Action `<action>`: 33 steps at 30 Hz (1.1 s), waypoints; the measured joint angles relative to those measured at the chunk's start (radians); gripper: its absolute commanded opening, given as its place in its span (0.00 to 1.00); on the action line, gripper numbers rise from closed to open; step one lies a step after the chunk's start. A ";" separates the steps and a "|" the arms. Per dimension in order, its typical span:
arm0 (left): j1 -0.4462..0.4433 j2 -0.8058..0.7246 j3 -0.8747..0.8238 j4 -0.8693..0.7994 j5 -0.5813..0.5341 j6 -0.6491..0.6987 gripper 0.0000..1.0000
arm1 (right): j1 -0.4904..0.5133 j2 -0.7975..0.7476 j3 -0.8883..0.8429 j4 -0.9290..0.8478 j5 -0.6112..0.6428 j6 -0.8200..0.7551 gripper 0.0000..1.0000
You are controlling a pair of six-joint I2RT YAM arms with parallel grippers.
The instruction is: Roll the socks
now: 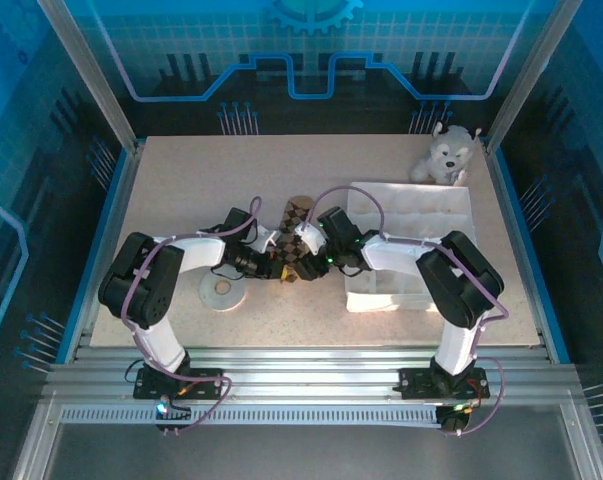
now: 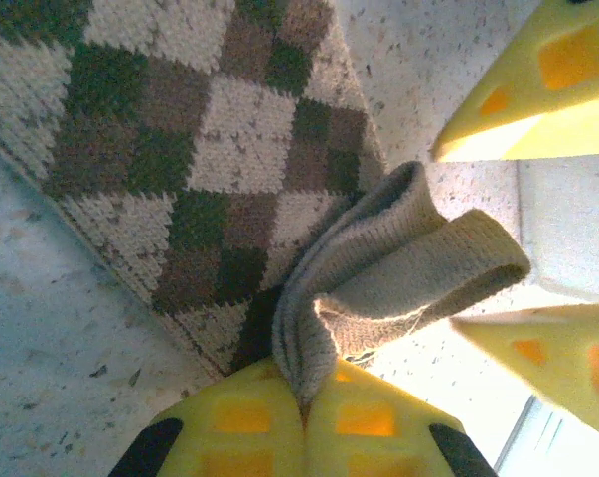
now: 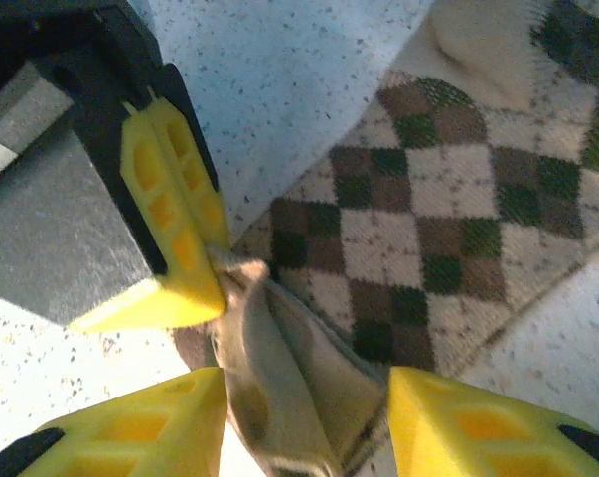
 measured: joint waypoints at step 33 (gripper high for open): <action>-0.004 0.034 0.028 -0.019 -0.006 0.010 0.00 | -0.003 -0.079 0.018 -0.157 0.142 0.024 0.46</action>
